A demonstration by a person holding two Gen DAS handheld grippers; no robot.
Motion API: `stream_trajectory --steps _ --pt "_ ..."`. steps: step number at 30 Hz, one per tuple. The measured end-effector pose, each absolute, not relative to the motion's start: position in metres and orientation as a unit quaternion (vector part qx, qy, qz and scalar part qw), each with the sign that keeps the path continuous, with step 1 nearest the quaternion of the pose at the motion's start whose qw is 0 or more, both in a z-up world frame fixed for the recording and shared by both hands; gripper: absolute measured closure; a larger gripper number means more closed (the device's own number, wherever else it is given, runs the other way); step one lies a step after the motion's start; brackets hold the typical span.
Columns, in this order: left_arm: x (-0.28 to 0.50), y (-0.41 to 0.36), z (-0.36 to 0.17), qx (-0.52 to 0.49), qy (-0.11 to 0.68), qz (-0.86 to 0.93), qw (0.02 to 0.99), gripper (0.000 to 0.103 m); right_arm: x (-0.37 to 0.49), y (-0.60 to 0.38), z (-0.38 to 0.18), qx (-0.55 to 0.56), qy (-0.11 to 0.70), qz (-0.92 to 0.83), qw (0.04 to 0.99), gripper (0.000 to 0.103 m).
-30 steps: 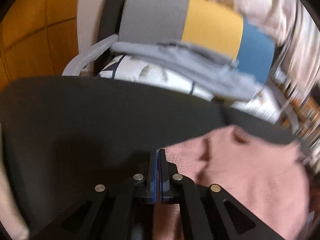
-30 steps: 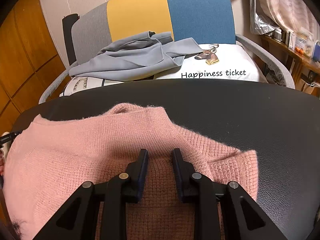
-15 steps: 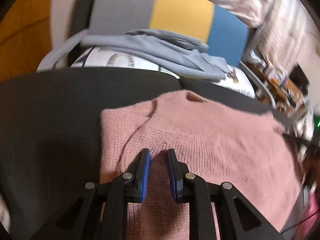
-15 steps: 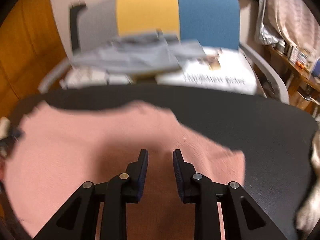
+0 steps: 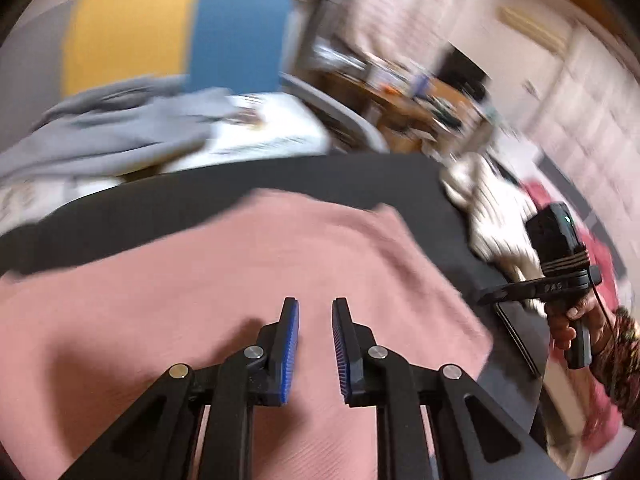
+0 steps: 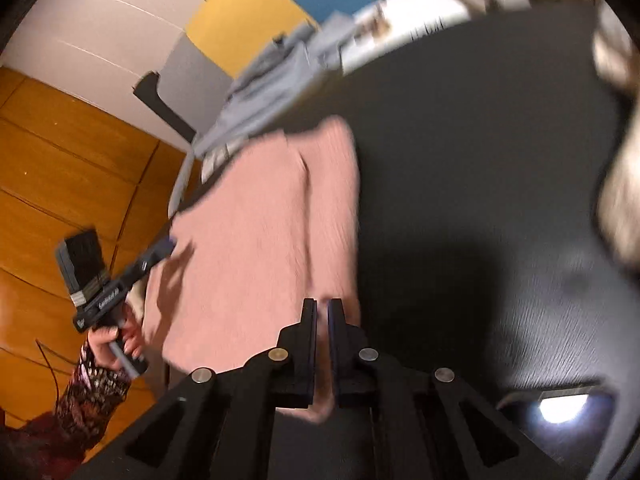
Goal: Fold clothes
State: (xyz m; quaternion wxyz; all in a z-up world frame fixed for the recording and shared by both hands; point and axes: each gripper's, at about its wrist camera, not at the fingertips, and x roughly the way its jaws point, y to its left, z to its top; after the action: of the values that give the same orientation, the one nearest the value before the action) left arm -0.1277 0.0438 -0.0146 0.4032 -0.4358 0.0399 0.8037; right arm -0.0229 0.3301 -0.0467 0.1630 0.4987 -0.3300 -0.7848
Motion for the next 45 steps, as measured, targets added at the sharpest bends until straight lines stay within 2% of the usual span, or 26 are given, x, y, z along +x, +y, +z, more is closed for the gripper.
stream_trajectory --steps 4,7,10,13,18,22,27,30,32,33,35,36,43,44,45 --pt "-0.12 0.104 -0.027 -0.45 0.051 0.777 0.438 0.087 -0.024 0.327 -0.073 0.507 -0.374 -0.75 0.2 0.097" --pt "-0.114 0.145 -0.04 -0.448 0.096 0.766 0.451 0.087 -0.03 0.328 -0.083 0.512 -0.402 -0.724 0.228 0.097" --pt "-0.12 0.154 -0.058 -0.461 0.105 0.754 0.455 0.087 -0.035 0.322 -0.09 0.532 -0.405 -0.687 0.283 0.094" --pt "-0.125 0.144 -0.064 -0.458 0.058 0.747 0.478 0.086 -0.032 0.305 -0.089 0.567 -0.348 -0.666 0.336 0.094" --pt "-0.14 0.128 -0.074 -0.475 -0.02 0.727 0.496 0.087 -0.039 0.296 -0.081 0.584 -0.3 -0.672 0.341 0.094" --pt "-0.129 0.133 -0.07 -0.458 0.014 0.742 0.488 0.087 -0.044 0.281 -0.072 0.605 -0.261 -0.666 0.35 0.094" --pt "-0.129 0.131 -0.07 -0.456 0.013 0.743 0.49 0.087 -0.036 0.271 -0.055 0.646 -0.146 -0.655 0.364 0.094" --pt "-0.131 0.132 -0.072 -0.457 0.01 0.742 0.49 0.087 -0.02 0.278 -0.054 0.668 -0.101 -0.656 0.337 0.094" --pt "-0.131 0.132 -0.072 -0.458 0.008 0.741 0.491 0.087 -0.01 0.287 -0.049 0.658 -0.107 -0.672 0.323 0.093" --pt "-0.131 0.132 -0.072 -0.457 0.008 0.741 0.491 0.087 -0.005 0.291 -0.043 0.641 -0.105 -0.689 0.321 0.09" --pt "-0.131 0.132 -0.072 -0.458 0.008 0.741 0.491 0.087 0.003 0.295 -0.031 0.603 -0.106 -0.72 0.328 0.064" --pt "-0.131 0.132 -0.072 -0.458 0.008 0.741 0.491 0.087 0.005 0.294 -0.027 0.587 -0.109 -0.729 0.336 0.045" --pt "-0.131 0.133 -0.072 -0.455 0.013 0.744 0.49 0.087 -0.021 0.277 -0.031 0.547 -0.113 -0.727 0.398 0.045" --pt "-0.131 0.132 -0.073 -0.455 0.012 0.743 0.49 0.087 -0.027 0.271 -0.032 0.546 -0.111 -0.724 0.407 0.049" --pt "-0.131 0.132 -0.073 -0.456 0.01 0.742 0.491 0.087 -0.031 0.265 -0.033 0.543 -0.11 -0.72 0.418 0.056"
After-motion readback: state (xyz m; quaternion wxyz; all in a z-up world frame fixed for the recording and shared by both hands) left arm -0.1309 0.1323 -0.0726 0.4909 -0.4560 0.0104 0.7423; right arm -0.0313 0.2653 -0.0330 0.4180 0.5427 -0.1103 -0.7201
